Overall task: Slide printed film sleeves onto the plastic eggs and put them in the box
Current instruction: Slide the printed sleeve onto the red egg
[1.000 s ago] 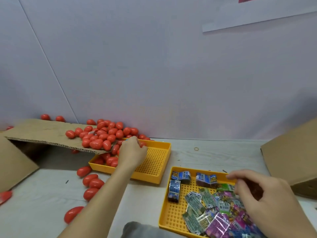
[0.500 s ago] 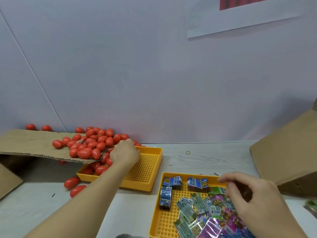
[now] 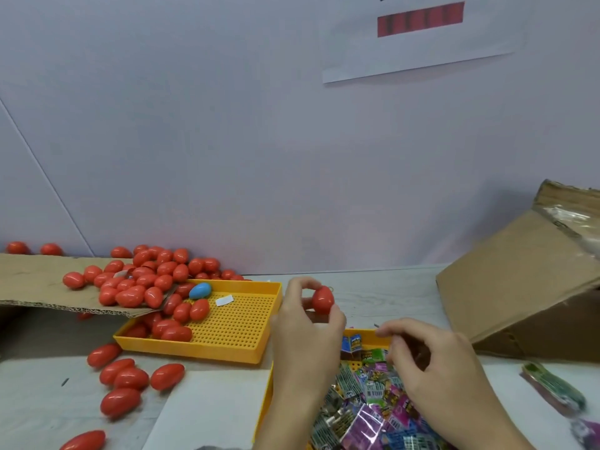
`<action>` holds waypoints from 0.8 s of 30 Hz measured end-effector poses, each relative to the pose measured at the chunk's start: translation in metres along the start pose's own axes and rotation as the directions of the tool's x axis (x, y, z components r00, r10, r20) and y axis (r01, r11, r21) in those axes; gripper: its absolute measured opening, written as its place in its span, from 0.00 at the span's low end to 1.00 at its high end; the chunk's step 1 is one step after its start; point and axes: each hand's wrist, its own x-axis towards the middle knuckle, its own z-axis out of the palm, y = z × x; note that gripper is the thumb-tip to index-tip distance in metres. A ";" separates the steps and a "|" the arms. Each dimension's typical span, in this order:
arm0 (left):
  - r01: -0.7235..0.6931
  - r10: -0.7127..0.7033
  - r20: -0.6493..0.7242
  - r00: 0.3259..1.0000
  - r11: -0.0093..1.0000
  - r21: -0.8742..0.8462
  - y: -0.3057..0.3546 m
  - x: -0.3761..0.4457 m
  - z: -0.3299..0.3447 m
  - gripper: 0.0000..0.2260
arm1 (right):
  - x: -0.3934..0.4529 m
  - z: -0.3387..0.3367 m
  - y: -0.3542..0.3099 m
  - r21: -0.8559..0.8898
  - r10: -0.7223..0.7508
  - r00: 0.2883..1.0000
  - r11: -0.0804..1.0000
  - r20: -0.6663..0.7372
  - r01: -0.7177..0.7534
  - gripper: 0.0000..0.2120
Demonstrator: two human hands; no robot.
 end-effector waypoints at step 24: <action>-0.378 0.379 0.178 0.908 0.925 -0.038 -0.023 -0.009 0.026 0.16 | 0.005 0.023 0.000 0.593 0.138 0.989 0.801 -0.045 -0.085 0.11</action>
